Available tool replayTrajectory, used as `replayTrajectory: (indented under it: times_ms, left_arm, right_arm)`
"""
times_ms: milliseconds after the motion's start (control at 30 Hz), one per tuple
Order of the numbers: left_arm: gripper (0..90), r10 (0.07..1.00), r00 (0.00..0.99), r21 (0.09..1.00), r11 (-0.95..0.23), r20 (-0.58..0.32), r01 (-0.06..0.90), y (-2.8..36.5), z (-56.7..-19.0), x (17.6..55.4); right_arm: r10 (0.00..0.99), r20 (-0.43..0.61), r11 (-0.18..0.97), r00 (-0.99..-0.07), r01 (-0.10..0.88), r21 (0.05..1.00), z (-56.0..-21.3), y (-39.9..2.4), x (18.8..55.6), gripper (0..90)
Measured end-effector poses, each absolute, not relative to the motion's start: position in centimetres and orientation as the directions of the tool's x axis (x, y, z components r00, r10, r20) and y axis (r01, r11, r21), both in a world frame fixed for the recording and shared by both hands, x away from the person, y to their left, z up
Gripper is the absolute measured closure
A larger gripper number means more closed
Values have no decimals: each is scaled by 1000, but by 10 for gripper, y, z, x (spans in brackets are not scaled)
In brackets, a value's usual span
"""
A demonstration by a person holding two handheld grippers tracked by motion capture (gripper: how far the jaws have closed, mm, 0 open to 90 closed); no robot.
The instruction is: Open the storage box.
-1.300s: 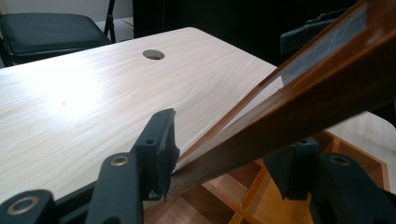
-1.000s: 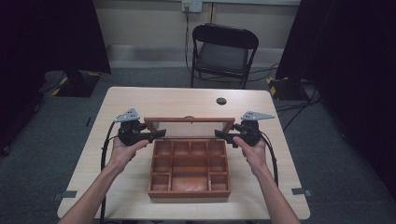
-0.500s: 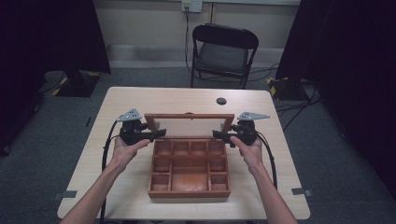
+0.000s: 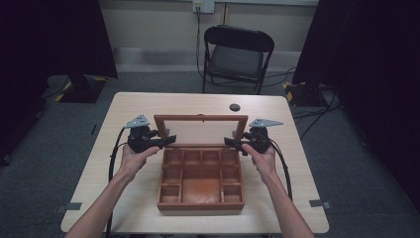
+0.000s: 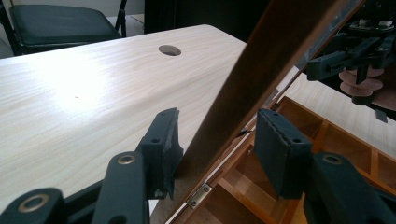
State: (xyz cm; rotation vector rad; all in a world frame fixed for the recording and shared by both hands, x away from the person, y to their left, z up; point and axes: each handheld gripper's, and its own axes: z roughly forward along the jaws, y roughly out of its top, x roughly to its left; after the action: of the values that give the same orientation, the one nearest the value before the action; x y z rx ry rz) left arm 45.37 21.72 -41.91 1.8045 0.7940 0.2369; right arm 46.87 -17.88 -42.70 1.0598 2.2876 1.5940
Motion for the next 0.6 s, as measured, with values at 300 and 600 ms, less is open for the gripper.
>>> replayTrajectory:
  times_ms: [300, 600]
  left_arm:
    - [521, 631, 745, 890, -185, -218, 417, 217, -426, 458]
    - [553, 646, 731, 882, -187, -222, 433, 220, -433, 462]
  right_arm:
    - [636, 242, 197, -733, 457, 867, -432, -178, 472, 454]
    - [646, 240, 182, -725, 452, 873, -435, -178, 476, 468]
